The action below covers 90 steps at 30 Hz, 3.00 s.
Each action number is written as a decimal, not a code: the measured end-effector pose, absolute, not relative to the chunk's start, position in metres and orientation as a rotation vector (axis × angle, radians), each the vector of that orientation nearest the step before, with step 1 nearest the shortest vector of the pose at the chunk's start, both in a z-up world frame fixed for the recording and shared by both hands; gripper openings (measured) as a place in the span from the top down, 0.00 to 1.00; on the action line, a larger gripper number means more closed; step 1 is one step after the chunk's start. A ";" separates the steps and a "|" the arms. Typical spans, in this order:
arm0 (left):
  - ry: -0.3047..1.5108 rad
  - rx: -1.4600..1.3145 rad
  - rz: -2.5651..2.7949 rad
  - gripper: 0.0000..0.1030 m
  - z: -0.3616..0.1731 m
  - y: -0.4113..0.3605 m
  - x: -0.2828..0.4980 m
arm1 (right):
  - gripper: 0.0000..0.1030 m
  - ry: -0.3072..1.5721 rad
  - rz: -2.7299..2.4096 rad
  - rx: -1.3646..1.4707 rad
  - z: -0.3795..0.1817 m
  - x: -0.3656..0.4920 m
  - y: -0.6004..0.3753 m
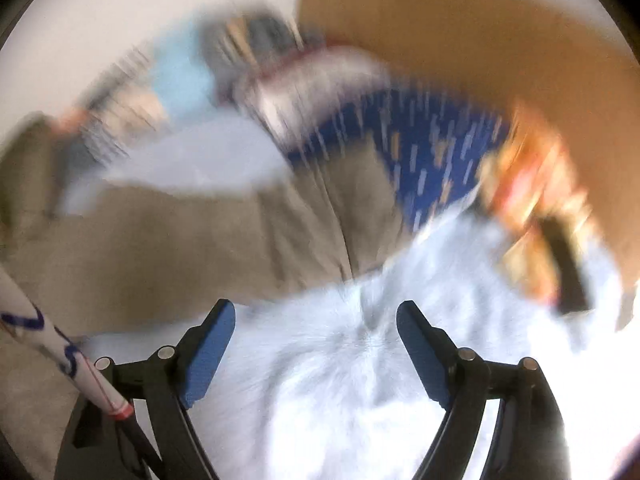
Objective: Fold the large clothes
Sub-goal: 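Move the right gripper toward the cuff of the nearest jacket sleeve, then close the right gripper on the jacket sleeve cuff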
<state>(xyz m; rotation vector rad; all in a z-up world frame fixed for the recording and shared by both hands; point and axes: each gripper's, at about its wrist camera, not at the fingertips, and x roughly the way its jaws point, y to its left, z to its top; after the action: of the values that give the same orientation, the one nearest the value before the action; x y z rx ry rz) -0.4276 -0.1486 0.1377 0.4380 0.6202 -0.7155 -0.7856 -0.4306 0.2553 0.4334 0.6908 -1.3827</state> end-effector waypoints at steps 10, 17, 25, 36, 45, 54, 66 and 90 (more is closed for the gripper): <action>0.520 0.411 -0.655 0.00 0.164 -0.120 -0.440 | 0.00 0.389 -0.863 0.338 0.345 -0.694 -0.135; 0.490 0.387 -0.627 0.00 0.176 -0.098 -0.440 | 0.00 0.504 -0.753 0.264 0.330 -0.655 -0.047; 0.474 0.368 -0.635 0.00 0.186 -0.087 -0.443 | 0.00 0.522 -0.791 0.262 0.331 -0.657 -0.038; 0.478 0.337 -0.643 0.00 0.192 -0.081 -0.444 | 0.00 0.529 -0.789 0.267 0.335 -0.660 -0.034; 0.467 0.357 -0.686 0.00 0.191 -0.092 -0.454 | 0.00 0.539 -0.850 0.304 0.327 -0.665 -0.072; 0.485 0.413 -0.714 0.00 0.178 -0.117 -0.462 | 0.00 0.519 -0.974 0.474 0.320 -0.698 -0.184; 0.540 0.493 -0.769 0.00 0.155 -0.161 -0.469 | 0.00 0.530 -1.040 0.634 0.279 -0.718 -0.309; 0.642 0.570 -0.807 0.00 0.120 -0.234 -0.439 | 0.17 0.049 -1.152 1.341 0.174 -0.906 -0.504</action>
<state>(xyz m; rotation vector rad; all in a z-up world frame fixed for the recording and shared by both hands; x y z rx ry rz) -0.4394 -0.2344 0.1199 0.5700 0.6425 -0.8068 -0.9056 -0.5038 0.1740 1.3406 0.0489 -1.1518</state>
